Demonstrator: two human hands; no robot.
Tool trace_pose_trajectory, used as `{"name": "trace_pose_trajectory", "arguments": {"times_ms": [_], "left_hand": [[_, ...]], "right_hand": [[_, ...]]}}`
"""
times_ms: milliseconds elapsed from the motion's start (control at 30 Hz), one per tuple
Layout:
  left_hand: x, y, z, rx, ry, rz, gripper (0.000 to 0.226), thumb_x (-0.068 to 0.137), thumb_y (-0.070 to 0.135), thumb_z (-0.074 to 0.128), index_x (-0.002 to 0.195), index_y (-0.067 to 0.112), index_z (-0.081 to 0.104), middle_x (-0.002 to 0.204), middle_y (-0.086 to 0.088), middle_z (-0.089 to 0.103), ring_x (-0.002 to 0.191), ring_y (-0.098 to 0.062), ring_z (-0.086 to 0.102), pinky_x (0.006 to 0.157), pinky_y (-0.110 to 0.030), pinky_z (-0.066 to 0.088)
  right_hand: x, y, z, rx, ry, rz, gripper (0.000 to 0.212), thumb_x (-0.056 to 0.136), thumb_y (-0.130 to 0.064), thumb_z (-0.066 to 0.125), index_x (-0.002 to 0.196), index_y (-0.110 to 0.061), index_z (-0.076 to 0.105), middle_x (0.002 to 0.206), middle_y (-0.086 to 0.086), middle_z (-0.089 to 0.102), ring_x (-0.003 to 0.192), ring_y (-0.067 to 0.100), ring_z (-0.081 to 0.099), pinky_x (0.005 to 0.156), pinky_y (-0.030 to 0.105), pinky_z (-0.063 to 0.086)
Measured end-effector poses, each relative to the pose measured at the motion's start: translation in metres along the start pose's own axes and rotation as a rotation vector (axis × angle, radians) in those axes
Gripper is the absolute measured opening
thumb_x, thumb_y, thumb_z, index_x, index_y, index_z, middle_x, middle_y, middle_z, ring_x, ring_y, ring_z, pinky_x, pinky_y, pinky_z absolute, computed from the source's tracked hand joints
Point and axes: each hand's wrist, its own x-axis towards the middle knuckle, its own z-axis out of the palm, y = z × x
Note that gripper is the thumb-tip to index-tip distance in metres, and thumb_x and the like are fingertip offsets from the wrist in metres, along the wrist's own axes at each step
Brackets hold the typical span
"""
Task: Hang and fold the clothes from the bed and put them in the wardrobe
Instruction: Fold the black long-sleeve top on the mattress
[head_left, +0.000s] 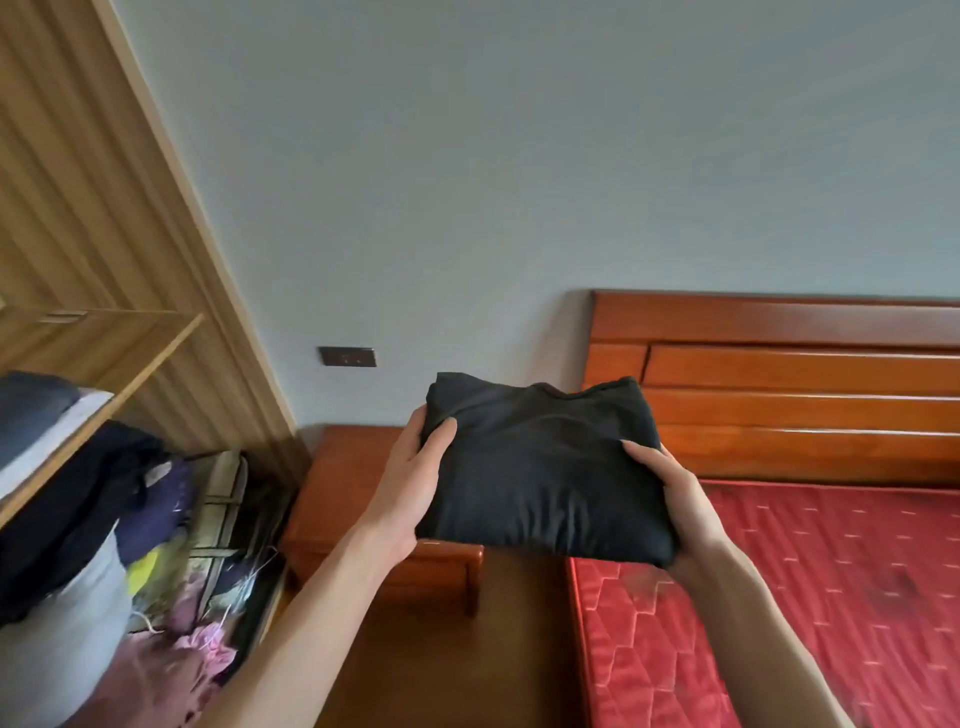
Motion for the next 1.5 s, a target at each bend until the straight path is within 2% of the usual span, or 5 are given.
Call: {"name": "trace_pose_trajectory", "arguments": {"times_ms": [167, 467, 867, 1067, 1500], "left_hand": [[0.019, 0.022, -0.062, -0.025, 0.157, -0.007, 0.037, 0.103, 0.043, 0.062, 0.140, 0.042, 0.058, 0.134, 0.013, 0.068, 0.123, -0.012, 0.066, 0.109, -0.044, 0.053], [0.069, 0.047, -0.161, -0.076, 0.456, 0.028, 0.042, 0.102, 0.049, 0.060, 0.142, 0.040, 0.055, 0.134, 0.015, 0.062, 0.119, -0.009, 0.061, 0.101, -0.037, 0.055], [0.137, 0.084, -0.255, -0.146, 0.801, 0.069, 0.025, 0.103, 0.045, 0.058, 0.126, 0.056, 0.056, 0.129, 0.012, 0.061, 0.117, -0.016, 0.061, 0.099, -0.038, 0.053], [0.139, 0.093, -0.301, -0.139, 0.972, 0.149, 0.032, 0.106, 0.036, 0.056, 0.137, 0.038, 0.060, 0.124, 0.009, 0.069, 0.111, -0.012, 0.067, 0.081, -0.026, 0.052], [0.106, 0.090, -0.432, -0.295, 1.227, 0.179, 0.034, 0.104, 0.039, 0.058, 0.139, 0.040, 0.057, 0.129, -0.002, 0.069, 0.115, -0.026, 0.069, 0.106, -0.052, 0.053]], "right_hand": [[0.042, 0.002, 0.078, -0.051, -0.113, 0.039, 0.027, 0.099, -0.021, 0.061, 0.125, -0.020, 0.068, 0.111, 0.010, 0.079, 0.094, 0.027, 0.078, 0.074, 0.035, 0.061], [0.141, 0.029, 0.202, -0.154, -0.324, 0.196, 0.035, 0.095, -0.029, 0.065, 0.128, -0.016, 0.067, 0.117, 0.017, 0.076, 0.111, 0.041, 0.071, 0.108, 0.059, 0.049], [0.270, 0.056, 0.367, -0.340, -0.639, 0.311, 0.043, 0.089, -0.031, 0.072, 0.129, -0.018, 0.069, 0.120, 0.016, 0.075, 0.112, 0.037, 0.072, 0.106, 0.057, 0.052], [0.300, 0.083, 0.441, -0.407, -0.784, 0.421, 0.031, 0.096, -0.030, 0.067, 0.125, -0.019, 0.066, 0.100, 0.013, 0.080, 0.084, 0.026, 0.079, 0.061, 0.034, 0.061], [0.286, 0.177, 0.609, -0.525, -1.037, 0.553, 0.042, 0.095, -0.031, 0.068, 0.135, -0.021, 0.062, 0.115, 0.016, 0.077, 0.101, 0.035, 0.076, 0.079, 0.043, 0.060]]}}
